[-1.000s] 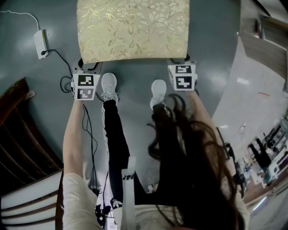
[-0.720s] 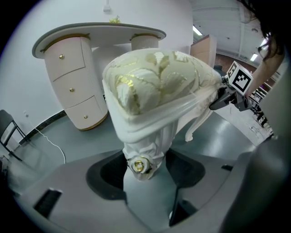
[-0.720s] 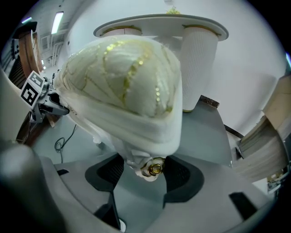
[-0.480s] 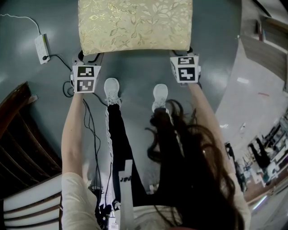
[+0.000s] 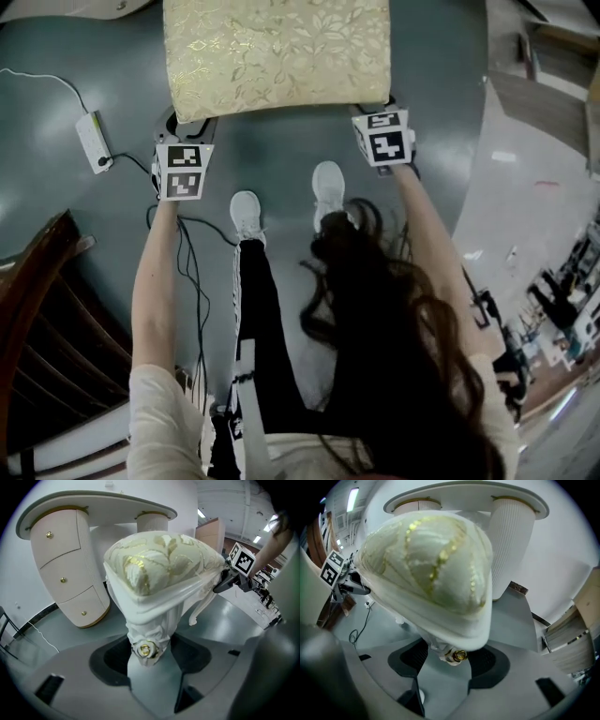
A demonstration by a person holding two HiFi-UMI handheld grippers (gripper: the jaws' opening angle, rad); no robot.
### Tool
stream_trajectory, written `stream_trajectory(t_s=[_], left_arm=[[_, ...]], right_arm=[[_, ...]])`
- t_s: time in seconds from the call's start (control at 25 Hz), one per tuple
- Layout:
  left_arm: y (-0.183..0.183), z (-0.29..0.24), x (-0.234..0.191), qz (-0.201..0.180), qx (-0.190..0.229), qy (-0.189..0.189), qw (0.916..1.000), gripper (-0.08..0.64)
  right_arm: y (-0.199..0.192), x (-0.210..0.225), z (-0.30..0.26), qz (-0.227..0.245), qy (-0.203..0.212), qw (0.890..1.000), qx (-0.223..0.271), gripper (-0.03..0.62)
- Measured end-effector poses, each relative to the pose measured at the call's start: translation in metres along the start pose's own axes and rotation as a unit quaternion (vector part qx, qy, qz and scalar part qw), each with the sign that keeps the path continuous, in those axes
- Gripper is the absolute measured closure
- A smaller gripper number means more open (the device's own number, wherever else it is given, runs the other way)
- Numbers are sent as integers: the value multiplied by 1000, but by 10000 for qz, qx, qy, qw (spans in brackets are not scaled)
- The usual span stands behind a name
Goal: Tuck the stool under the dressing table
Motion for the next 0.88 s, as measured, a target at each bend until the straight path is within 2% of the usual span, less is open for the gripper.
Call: stream_trajectory(t_s=[0.12,0.2,0.32,0.64,0.88], left_arm=[[0,-3,0,46,-22,79,10000,293],[-5,-3,7,120,-82,-2,9999,293],[1,-10,-1,114,-85,60,9999,293],[2,-6,4,121,-215,17,9997,293],[1,-9,1,219,-44,216,9995,295]], right_arm=[[0,0,-4,-37,12,10000,52,330],[-12,-1,1,-159,-37,9998,79,330],[2,2,-2,-77,-83,9998,182,330],[-2,6,-3,-3,-25,9998,182,330],[1,5,-3,31,-79,9987,502,330]])
Point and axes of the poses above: the fingertips, and each gripper's own axes: z backward along the fingers, x to its right, y out of its top, the point moved 5 cm from there along z, backward along the fingers, and after that the axes turned 7 degrees about -z, right-handed, at the moved point
